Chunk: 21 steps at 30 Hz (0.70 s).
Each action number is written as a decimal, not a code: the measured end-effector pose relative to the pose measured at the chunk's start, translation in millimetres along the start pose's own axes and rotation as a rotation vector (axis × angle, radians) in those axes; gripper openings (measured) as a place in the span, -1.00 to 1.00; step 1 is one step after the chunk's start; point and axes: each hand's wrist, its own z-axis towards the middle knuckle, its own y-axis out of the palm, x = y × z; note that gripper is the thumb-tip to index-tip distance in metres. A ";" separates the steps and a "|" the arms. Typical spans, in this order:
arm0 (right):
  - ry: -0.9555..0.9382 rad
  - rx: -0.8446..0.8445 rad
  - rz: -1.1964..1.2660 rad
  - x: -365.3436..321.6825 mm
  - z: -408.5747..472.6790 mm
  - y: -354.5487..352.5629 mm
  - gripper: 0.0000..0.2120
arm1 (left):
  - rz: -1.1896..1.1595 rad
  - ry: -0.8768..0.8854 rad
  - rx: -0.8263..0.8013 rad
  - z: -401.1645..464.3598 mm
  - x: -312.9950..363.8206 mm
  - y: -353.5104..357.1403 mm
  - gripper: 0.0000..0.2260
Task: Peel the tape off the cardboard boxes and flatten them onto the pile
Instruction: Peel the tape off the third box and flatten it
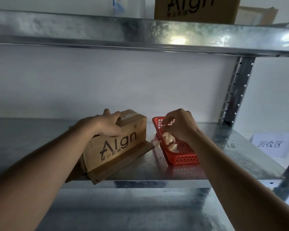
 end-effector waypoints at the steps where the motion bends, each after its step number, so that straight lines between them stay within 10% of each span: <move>1: -0.012 0.009 0.017 -1.0 2.0 0.6 -0.89 | -0.004 0.006 0.013 -1.1 -1.0 0.0 -0.19; 7: -0.079 -0.017 -0.024 -17.7 13.8 7.5 -0.91 | -0.037 0.111 0.127 1.5 -26.0 2.5 -0.48; 17: -0.256 -0.149 0.052 -60.9 12.4 42.2 -0.67 | -0.110 0.105 0.164 -1.3 -78.1 2.0 -0.26; 21: -0.156 -0.077 0.214 -71.8 7.6 69.5 -0.74 | -0.311 0.120 0.092 -4.7 -75.9 -2.2 -0.59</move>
